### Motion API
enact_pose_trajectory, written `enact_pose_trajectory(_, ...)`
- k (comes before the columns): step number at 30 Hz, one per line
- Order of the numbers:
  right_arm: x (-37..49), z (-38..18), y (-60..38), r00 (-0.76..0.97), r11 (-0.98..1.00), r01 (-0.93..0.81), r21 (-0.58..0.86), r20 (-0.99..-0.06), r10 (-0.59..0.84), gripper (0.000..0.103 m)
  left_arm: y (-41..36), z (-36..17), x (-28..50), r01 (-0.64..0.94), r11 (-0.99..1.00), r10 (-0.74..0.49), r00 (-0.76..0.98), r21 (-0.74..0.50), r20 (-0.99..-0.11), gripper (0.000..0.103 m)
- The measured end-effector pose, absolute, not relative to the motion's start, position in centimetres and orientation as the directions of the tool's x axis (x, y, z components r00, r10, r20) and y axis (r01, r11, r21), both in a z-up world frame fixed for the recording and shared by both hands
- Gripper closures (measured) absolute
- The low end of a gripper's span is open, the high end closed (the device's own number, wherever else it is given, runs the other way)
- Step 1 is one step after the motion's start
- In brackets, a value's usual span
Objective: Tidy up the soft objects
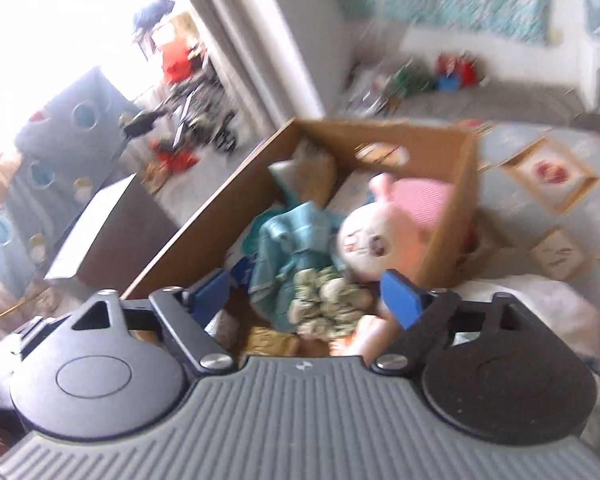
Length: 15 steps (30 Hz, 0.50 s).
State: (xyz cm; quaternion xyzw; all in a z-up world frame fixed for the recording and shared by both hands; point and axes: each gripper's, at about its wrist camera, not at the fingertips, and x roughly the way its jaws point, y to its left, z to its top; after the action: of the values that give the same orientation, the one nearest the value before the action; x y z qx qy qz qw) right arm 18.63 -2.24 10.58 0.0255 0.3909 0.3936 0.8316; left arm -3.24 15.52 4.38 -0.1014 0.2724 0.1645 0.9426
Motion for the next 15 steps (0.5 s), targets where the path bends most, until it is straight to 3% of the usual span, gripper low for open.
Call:
enact_pose_trajectory(2,16.4,10.9,-4.9,0.476,0.739,-0.606,0.296,-0.609,0.634,0.016,15.2,4.6,-3.6,-0.369,0.923,0.256,0.797,-0.105,-0.547,0.0)
enact_pose_trajectory(5,12.9,10.8,-7.6,0.594,0.808,-0.549,0.212,-0.581,0.556,0.001,14.4,5.0,-4.1,-0.38,0.919,0.262,0.786,-0.104,-0.56,0.0)
enact_pose_trajectory(10,8.2,8.6,-9.7,0.718,0.892,-0.443,0.088,-0.561,0.412,0.001,12.8,5.3,-4.7,-0.37,0.923,0.234,0.762,-0.11,-0.603,0.0)
enact_pose_trajectory(15,5.8,6.6,-10.4,0.73,0.925,-0.376,0.054,-0.597,0.332,0.001,10.0,4.9,-4.9,-0.415,0.91,0.34,0.715,0.021,-0.611,0.0)
